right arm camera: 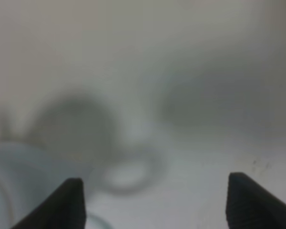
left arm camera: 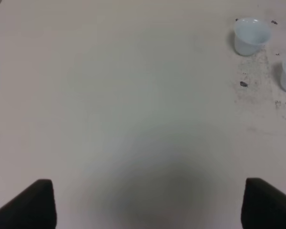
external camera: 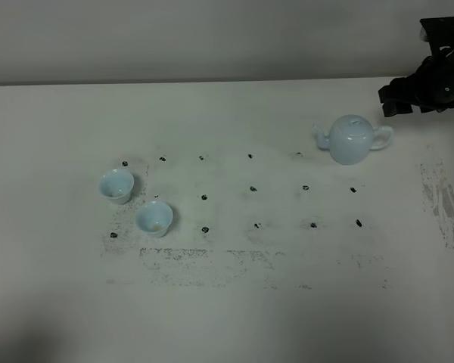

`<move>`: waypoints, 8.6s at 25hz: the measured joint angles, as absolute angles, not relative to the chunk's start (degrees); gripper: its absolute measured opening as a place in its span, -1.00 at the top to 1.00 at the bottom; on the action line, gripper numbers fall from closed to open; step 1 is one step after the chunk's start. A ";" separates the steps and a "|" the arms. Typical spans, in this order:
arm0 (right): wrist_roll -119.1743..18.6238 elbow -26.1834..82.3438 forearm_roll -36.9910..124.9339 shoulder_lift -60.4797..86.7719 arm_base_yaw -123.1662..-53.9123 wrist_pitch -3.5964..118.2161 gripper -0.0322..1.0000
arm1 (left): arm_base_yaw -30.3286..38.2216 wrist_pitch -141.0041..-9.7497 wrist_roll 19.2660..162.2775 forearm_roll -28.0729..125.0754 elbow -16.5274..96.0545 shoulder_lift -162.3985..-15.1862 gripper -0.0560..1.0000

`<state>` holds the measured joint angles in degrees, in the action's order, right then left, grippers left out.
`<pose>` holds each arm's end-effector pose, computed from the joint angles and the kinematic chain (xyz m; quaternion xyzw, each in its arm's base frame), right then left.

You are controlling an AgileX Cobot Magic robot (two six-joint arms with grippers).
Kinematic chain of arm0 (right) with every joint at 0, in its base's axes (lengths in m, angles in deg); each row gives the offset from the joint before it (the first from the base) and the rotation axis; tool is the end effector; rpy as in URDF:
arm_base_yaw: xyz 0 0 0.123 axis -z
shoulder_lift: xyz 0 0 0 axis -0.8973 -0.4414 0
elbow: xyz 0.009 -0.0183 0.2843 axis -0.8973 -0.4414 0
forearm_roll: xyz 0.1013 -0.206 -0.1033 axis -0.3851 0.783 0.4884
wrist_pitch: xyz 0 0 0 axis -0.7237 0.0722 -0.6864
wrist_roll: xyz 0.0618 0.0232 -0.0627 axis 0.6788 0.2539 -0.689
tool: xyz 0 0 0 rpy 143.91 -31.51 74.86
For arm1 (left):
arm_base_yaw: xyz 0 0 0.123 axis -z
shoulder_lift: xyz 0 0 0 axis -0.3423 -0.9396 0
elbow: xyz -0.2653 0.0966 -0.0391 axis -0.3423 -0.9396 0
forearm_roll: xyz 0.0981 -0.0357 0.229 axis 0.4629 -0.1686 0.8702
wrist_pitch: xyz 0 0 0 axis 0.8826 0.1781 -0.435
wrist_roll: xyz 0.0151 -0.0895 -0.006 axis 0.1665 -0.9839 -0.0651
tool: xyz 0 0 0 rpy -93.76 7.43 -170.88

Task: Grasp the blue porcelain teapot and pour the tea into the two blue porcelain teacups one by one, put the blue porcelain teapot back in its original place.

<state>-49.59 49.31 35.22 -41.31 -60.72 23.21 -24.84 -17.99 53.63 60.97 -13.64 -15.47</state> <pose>0.4850 -0.0083 0.1730 -0.0802 0.9651 0.0694 0.2393 -0.0010 -0.0015 0.2645 -0.0594 0.8635 -0.0014 0.5009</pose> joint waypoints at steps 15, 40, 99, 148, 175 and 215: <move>-48.54 49.32 36.56 -44.01 -59.78 23.68 -0.21 | -24.84 -17.99 53.63 60.97 -13.64 -15.47 -0.53; -48.37 49.32 33.77 -44.08 -59.69 13.33 -0.21 | -24.84 -17.99 53.63 60.97 -13.64 -15.47 -0.53; -37.88 49.53 43.73 -38.59 -60.23 0.42 -0.21 | -24.84 -17.99 53.63 60.97 -13.64 -15.47 -0.53; -40.23 38.02 34.19 -37.01 -66.39 14.25 -0.21 | -24.84 -17.99 53.58 60.97 -13.64 -15.47 -0.53; -24.42 38.39 33.36 -28.46 -73.29 4.44 -0.17 | -24.84 -17.99 53.58 60.97 -13.64 -15.47 -0.53; -19.22 43.77 39.22 -38.87 -76.08 7.91 -0.05 | -24.84 -17.99 53.58 60.97 -13.64 -15.47 -0.53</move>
<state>-19.22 43.77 39.22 -38.87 -76.08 7.91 -24.84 -17.99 53.58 60.97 -13.64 -15.47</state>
